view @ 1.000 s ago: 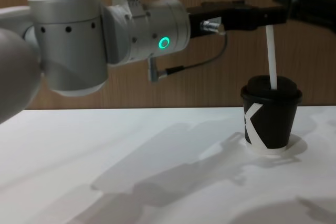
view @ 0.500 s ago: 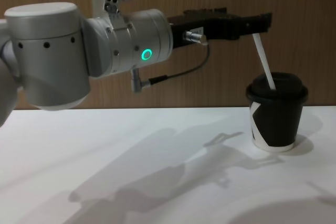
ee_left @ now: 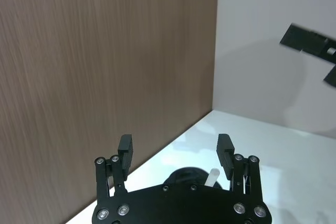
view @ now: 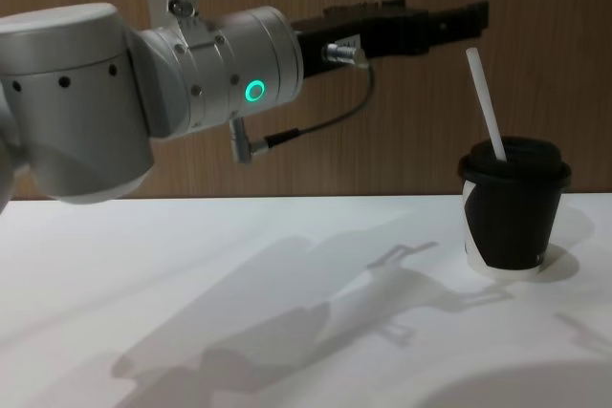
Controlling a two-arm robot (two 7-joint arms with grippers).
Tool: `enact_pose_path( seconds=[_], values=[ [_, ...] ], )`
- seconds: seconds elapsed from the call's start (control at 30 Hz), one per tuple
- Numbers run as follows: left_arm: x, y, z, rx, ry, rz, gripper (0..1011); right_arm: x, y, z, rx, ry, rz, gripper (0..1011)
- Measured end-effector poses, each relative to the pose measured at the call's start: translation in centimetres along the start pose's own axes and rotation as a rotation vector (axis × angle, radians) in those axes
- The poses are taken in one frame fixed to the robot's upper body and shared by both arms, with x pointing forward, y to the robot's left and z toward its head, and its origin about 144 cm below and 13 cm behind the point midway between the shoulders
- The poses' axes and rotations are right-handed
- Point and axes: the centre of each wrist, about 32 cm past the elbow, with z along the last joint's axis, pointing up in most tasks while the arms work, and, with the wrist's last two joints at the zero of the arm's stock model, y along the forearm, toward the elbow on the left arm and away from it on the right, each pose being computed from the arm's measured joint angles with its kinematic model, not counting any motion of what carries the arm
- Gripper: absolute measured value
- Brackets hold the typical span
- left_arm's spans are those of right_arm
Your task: Pick up the straw with one hand, pass it to the other hand, and insert it into the cup.
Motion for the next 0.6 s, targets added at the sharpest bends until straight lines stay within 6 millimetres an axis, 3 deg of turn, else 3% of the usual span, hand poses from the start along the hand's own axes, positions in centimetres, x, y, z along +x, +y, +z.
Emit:
enact_pose_path(
  seconds=[0.6],
  values=[
    [-0.04, -0.66, 0.42, -0.049, 0.026, -0.03, 1003, -0.64, -0.28, 0.64, -0.09, 0.055, -0.014, 1001]
  ],
)
